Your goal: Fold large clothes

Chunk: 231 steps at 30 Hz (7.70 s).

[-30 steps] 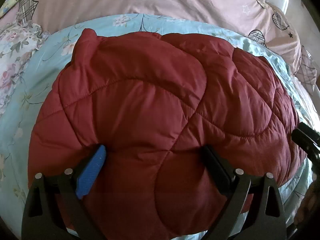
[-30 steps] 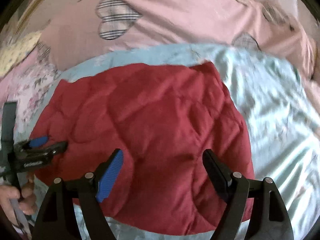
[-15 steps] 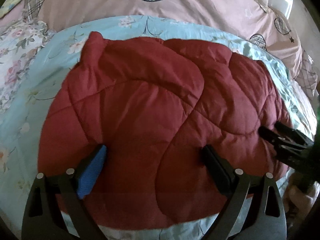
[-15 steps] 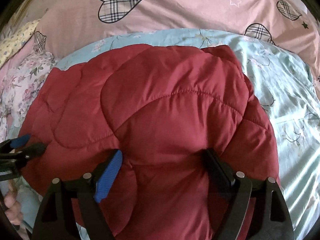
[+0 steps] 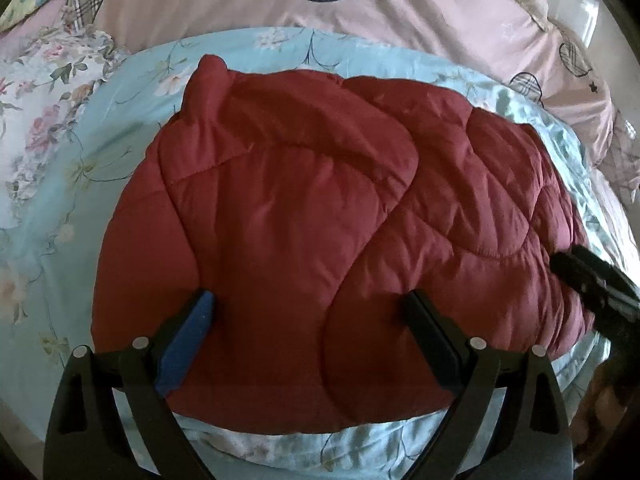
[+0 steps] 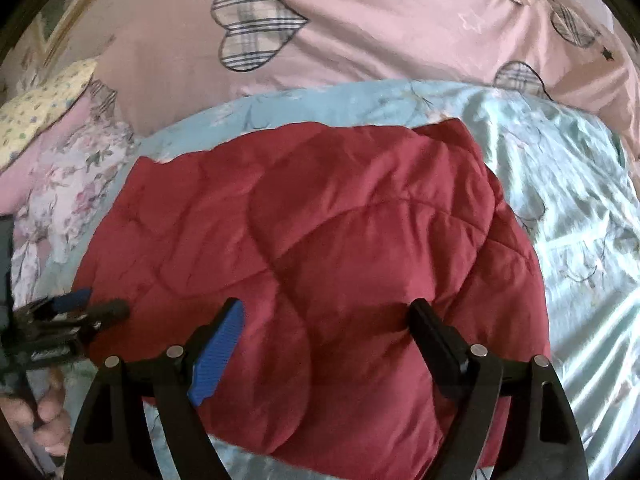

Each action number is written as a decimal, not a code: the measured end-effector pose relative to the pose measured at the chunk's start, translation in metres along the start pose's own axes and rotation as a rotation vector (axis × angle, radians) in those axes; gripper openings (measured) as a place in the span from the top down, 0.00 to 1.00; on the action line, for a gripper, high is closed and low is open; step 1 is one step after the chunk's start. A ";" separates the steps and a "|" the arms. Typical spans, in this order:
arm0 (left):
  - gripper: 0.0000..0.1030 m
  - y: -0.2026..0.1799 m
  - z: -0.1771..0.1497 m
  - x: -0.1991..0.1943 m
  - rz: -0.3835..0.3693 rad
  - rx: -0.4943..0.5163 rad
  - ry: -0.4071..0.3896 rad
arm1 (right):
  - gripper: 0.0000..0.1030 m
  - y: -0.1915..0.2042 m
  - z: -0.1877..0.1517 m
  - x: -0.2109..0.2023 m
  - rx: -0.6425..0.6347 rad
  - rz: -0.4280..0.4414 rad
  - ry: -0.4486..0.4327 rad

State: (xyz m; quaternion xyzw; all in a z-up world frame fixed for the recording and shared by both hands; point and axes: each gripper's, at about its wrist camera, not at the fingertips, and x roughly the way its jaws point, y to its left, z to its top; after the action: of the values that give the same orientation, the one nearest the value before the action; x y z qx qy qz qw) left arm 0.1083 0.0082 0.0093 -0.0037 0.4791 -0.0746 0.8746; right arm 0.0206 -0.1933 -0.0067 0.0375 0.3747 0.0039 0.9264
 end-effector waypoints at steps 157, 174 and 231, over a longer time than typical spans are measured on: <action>0.00 -0.019 -0.045 -0.053 0.124 0.065 -0.019 | 0.01 0.027 -0.041 -0.047 -0.011 -0.052 0.051; 0.00 -0.016 -0.043 -0.049 0.134 0.062 -0.020 | 0.01 0.026 -0.041 -0.042 -0.003 -0.050 0.065; 0.00 -0.019 -0.045 -0.060 0.160 0.069 -0.060 | 0.01 0.033 -0.040 -0.052 0.006 -0.054 0.043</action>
State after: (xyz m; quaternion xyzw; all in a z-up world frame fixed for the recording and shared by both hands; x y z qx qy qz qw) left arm 0.0369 0.0008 0.0366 0.0624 0.4484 -0.0209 0.8914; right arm -0.0436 -0.1598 0.0030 0.0298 0.3953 -0.0213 0.9178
